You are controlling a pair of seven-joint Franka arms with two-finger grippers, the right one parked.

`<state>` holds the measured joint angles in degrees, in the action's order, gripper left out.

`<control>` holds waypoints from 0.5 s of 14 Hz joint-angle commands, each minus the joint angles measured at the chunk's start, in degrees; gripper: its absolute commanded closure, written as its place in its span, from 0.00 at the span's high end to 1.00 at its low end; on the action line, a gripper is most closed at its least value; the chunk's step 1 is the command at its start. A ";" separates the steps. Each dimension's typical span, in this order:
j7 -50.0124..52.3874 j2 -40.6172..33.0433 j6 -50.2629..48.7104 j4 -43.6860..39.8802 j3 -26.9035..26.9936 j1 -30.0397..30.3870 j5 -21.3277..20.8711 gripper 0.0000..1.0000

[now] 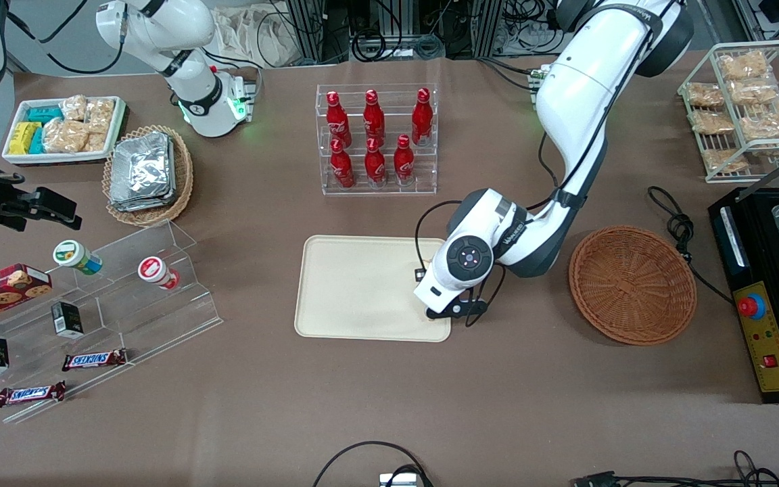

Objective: Place sandwich from basket to tray
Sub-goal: 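Lower the sandwich onto the tray and open the left gripper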

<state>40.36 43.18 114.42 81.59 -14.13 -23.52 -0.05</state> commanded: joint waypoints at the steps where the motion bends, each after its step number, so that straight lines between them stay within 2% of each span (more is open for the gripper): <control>1: 0.68 -0.46 -1.22 -0.47 0.15 -0.13 -1.10 1.00; 7: -2.48 -7.13 -9.99 -0.55 0.24 4.00 -1.10 1.00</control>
<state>39.22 40.19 108.09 80.08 -13.80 -21.76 -0.58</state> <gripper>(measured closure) 0.000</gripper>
